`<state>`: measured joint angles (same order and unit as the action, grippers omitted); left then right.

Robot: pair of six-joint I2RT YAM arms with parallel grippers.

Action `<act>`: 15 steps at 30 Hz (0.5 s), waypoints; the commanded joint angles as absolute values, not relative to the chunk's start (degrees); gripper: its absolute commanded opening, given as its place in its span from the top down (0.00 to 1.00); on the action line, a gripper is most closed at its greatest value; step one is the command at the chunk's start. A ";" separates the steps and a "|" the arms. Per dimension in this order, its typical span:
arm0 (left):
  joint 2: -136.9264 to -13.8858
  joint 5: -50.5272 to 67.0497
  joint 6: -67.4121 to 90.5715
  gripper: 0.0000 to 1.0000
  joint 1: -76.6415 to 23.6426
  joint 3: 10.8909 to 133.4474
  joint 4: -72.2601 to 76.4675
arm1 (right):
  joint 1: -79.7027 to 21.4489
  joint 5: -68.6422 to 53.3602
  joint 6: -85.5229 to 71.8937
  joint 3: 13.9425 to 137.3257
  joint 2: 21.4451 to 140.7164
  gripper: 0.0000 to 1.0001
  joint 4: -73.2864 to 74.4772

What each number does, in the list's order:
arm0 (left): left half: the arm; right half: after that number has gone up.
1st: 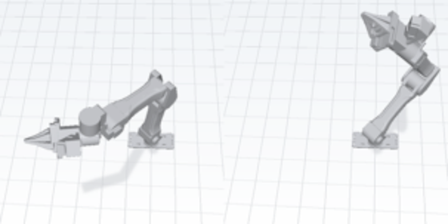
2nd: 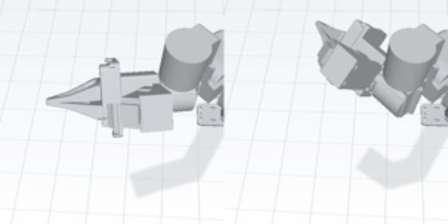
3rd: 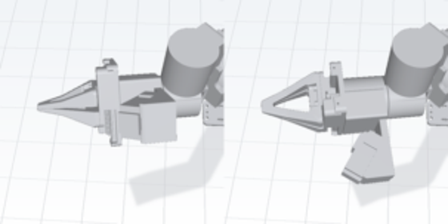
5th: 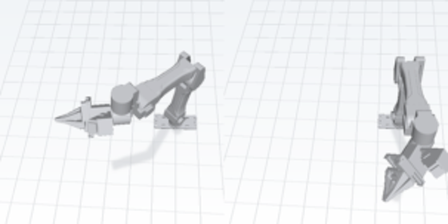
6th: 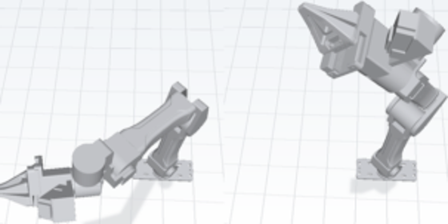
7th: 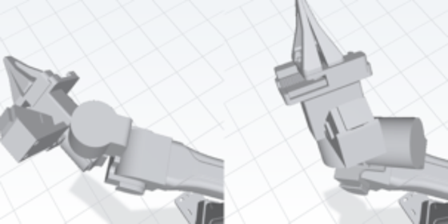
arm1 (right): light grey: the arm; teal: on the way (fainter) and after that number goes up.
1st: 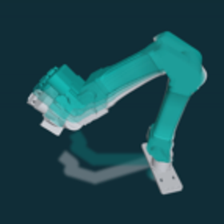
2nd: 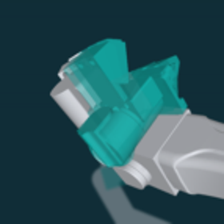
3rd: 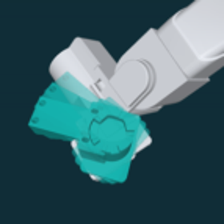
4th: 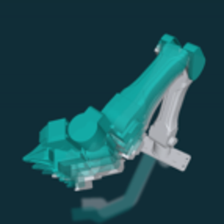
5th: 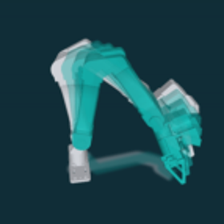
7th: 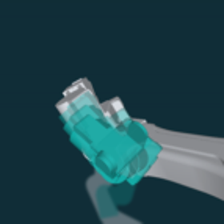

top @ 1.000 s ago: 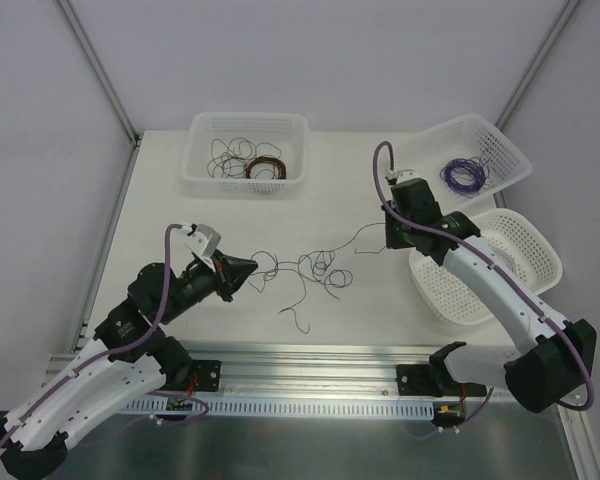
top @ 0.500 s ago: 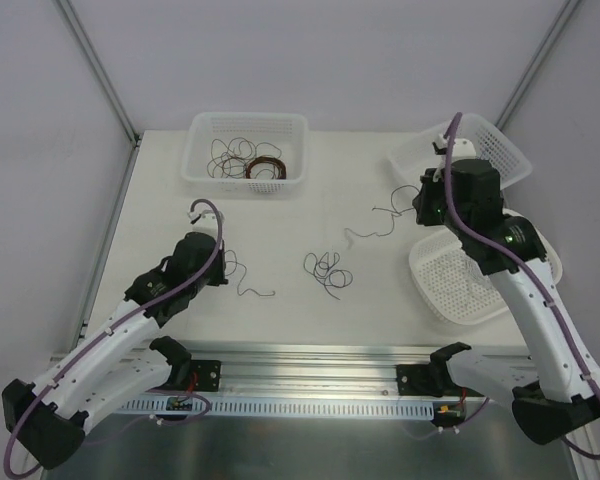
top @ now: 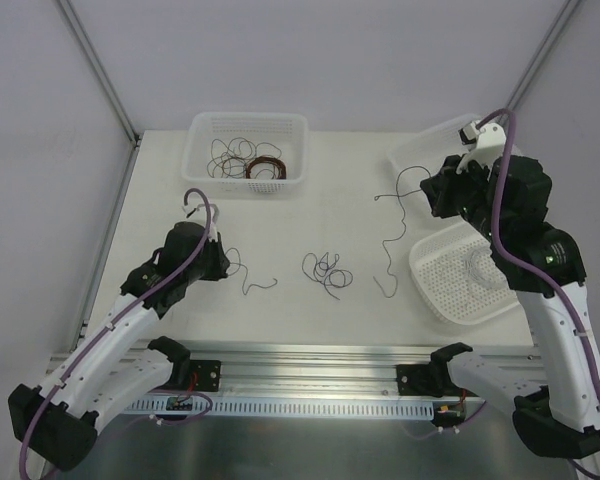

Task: Untangle the cables

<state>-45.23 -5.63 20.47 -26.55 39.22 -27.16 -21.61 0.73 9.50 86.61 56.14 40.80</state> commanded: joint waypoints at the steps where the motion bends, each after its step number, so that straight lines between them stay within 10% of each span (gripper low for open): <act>1: -49.37 2.36 16.97 1.00 -26.28 44.37 -22.60 | -21.27 -1.93 11.07 88.33 57.48 0.99 38.67; 15: -68.73 18.90 9.23 0.75 -26.28 54.93 -16.79 | -18.73 3.94 17.05 102.64 68.80 0.99 35.25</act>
<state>-68.05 15.92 12.47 -26.55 51.94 -18.94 -20.16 0.45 13.85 98.32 65.65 38.74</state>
